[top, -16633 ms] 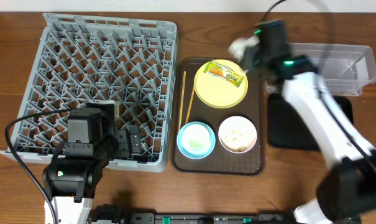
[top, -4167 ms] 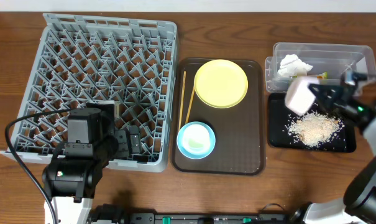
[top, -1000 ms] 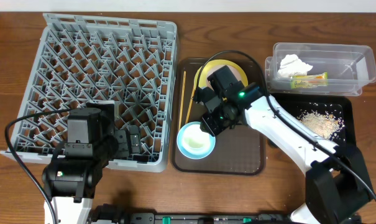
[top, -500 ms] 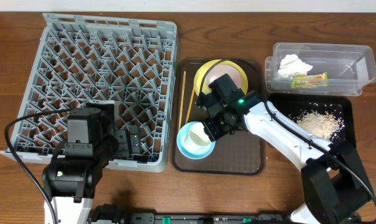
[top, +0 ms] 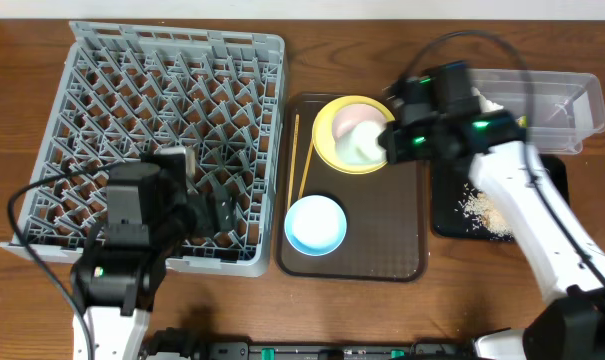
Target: Sort waste into correct bins and load items into the dishwasher
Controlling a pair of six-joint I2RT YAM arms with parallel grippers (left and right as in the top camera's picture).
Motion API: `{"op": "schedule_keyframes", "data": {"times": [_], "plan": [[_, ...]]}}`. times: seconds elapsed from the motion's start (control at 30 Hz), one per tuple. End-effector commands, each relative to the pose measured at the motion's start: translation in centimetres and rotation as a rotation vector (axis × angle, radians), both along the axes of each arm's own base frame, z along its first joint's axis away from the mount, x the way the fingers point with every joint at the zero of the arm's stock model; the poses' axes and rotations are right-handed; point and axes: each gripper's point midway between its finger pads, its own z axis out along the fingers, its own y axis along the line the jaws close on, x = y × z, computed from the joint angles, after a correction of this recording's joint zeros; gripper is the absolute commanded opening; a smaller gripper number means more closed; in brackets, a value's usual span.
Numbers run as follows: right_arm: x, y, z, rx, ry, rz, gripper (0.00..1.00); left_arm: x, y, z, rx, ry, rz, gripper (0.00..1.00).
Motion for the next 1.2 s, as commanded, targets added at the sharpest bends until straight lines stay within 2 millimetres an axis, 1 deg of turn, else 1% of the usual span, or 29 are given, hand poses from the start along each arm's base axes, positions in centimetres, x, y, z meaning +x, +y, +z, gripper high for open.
{"op": "schedule_keyframes", "data": {"times": [0.0,0.13,0.23,0.33,0.43,0.53,0.7,0.83,0.9,0.97,1.1,1.17], "plan": [[0.5,-0.7,1.7,0.164,0.039,-0.035,0.01,1.1,-3.6,0.8,-0.214,0.032,-0.08,0.98],[-0.4,0.6,3.3,0.295,0.025,0.091,0.01,2.5,-7.3,2.0,-0.426,0.038,-0.231,0.98],[-0.9,1.7,4.4,0.367,0.014,0.155,0.01,3.4,-9.3,3.0,-0.564,0.044,-0.313,0.98],[-1.5,3.0,5.9,0.463,0.007,0.223,0.01,4.1,-10.8,4.2,-0.679,0.035,-0.407,0.98],[-2.2,4.3,7.9,0.567,-0.016,0.308,0.01,4.7,-11.8,5.4,-0.779,0.036,-0.476,0.98],[-2.8,5.3,9.3,0.634,-0.045,0.379,0.01,4.7,-12.9,6.8,-0.859,0.027,-0.573,0.98],[-3.3,6.0,10.3,0.682,-0.063,0.432,0.01,4.4,-15.0,8.2,-0.911,0.023,-0.67,0.98],[-3.6,6.1,10.7,0.706,-0.065,0.454,0.01,3.5,-17.0,9.4,-0.916,-0.008,-0.752,0.98],[-3.9,6.4,11.3,0.731,-0.077,0.485,0.01,3.1,-17.8,9.8,-0.919,-0.013,-0.773,0.98],[-4.2,6.8,11.9,0.754,-0.09,0.52,0.01,3.0,-18.4,9.9,-0.919,-0.018,-0.778,0.98],[-4.7,7.3,12.1,0.77,-0.083,0.542,0.01,2.6,-19.1,10.3,-0.92,-0.03,-0.802,0.98],[-4.9,7.5,12.1,0.771,-0.08,0.549,0.01,2.4,-19.5,10.9,-0.93,-0.038,-0.816,0.98]]}}
